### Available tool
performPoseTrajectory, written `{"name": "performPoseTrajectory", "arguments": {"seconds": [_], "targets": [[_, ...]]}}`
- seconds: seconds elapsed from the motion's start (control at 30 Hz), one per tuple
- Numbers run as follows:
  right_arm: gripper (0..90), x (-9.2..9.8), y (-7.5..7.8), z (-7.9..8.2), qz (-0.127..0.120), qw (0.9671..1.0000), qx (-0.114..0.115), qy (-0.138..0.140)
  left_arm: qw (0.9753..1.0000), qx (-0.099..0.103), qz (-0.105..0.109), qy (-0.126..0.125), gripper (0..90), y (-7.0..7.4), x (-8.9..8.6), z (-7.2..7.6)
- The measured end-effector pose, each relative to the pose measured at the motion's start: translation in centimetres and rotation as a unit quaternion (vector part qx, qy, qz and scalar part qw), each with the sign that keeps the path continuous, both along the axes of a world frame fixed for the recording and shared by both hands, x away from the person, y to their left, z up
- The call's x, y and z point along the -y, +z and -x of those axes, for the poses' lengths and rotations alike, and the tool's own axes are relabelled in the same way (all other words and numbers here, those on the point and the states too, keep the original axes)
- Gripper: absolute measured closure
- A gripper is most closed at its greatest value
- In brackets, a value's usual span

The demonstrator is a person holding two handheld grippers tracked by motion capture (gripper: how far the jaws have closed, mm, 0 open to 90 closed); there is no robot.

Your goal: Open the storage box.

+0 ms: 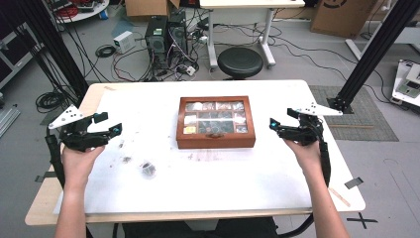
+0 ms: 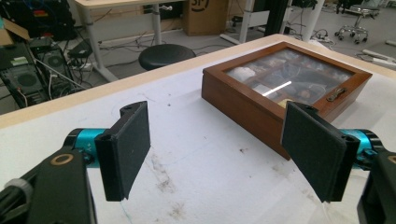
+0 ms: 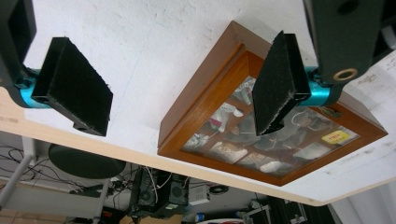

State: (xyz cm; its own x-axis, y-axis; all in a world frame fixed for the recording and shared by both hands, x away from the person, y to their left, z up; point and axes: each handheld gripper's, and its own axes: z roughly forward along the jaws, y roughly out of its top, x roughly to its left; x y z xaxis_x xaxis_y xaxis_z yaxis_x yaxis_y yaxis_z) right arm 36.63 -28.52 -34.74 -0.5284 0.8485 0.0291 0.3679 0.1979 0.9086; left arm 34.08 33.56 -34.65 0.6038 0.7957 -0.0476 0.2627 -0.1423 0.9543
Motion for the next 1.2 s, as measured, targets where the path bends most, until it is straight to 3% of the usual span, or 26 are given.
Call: {"name": "performPoseTrajectory", "arguments": {"seconds": [0.43, 0.67, 1.0, 1.2], "targets": [[20.8, -0.5, -0.5, -0.4, 0.001, 1.0, -0.003, -0.003, 1.0, 0.002, -0.003, 0.0, 24.2, 0.2, 0.1, 0.2], [21.1, -0.8, -1.2, -0.6, 0.001, 0.9998, -0.018, 0.0, 1.0, 0.003, -0.008, 0.001, 24.1, 0.2, 0.3, 0.2], [21.1, -2.0, -2.6, -0.8, 0.004, 0.9994, -0.025, 0.025, 1.0, -0.001, -0.003, 0.001, 24.2, 0.2, 0.1, 0.1], [24.7, -2.6, -3.4, -1.1, 0.003, 0.9981, -0.044, 0.044, 1.0, -0.001, -0.001, -0.001, 24.2, 0.1, -0.1, 0.1]]}}
